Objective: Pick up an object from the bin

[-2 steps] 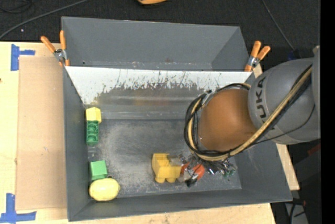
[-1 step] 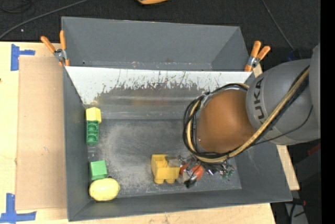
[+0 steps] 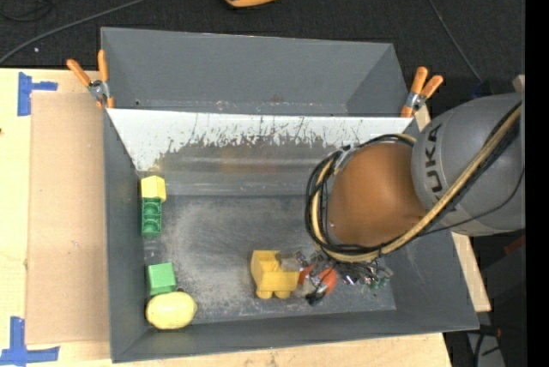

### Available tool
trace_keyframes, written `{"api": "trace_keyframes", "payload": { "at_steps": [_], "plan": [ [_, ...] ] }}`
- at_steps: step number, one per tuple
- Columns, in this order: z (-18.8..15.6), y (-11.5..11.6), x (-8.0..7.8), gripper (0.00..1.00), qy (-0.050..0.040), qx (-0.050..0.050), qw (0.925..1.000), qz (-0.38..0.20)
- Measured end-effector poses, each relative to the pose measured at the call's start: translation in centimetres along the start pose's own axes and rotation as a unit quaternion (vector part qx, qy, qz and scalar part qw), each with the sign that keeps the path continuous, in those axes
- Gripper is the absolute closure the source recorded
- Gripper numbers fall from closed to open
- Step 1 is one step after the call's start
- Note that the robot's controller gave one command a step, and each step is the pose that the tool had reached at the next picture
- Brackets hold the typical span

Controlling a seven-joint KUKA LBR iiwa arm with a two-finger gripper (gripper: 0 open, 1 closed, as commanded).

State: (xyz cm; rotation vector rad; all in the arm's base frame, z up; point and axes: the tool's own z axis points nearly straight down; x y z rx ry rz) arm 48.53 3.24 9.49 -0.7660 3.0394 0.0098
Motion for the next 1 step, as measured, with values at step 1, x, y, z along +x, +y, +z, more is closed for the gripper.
{"api": "trace_keyframes", "payload": {
  "at_steps": [1],
  "plan": [
    [-0.77, 0.05, 0.09, 1.00, -0.0005, 0.000, 1.0000, 0.000]
  ]
}}
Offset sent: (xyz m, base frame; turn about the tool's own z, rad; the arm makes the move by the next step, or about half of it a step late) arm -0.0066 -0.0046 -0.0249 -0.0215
